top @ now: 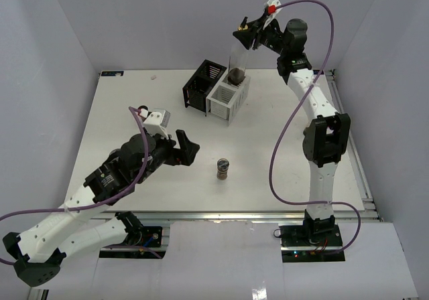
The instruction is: Organize the condiment bottles
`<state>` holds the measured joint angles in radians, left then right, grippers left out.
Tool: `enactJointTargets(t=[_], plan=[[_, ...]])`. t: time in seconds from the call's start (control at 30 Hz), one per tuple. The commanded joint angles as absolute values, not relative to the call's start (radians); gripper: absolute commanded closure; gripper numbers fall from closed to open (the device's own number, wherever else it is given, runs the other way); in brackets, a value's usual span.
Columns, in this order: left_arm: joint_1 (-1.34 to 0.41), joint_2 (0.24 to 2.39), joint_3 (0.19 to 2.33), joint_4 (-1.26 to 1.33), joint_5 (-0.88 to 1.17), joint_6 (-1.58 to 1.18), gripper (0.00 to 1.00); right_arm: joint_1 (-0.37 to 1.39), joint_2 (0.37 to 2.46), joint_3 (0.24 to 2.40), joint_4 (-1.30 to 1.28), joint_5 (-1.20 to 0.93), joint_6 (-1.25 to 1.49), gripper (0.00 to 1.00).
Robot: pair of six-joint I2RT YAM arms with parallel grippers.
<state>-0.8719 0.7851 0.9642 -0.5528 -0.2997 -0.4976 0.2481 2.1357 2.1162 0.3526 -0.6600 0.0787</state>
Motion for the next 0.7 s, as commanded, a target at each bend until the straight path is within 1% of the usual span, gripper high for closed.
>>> enactJointTargets(t=[0.0, 0.17, 0.43, 0.67], plan=[[-0.870, 0.791, 0.979, -0.530, -0.314, -0.480, 0.02, 0.242, 2.141, 2.186, 0.536, -0.674, 0.070, 0.92], [-0.871, 0.801, 0.977, -0.513, -0.316, -0.468, 0.02, 0.242, 2.167, 2.182, 0.552, -0.701, 0.074, 0.92], [-0.871, 0.808, 0.963, -0.503, -0.313, -0.462, 0.02, 0.242, 2.143, 1.981, 0.666, -0.789, 0.128, 0.92], [-0.870, 0.808, 0.953, -0.502, -0.318, -0.459, 0.02, 0.242, 2.136, 1.839, 0.767, -0.817, 0.141, 0.92]])
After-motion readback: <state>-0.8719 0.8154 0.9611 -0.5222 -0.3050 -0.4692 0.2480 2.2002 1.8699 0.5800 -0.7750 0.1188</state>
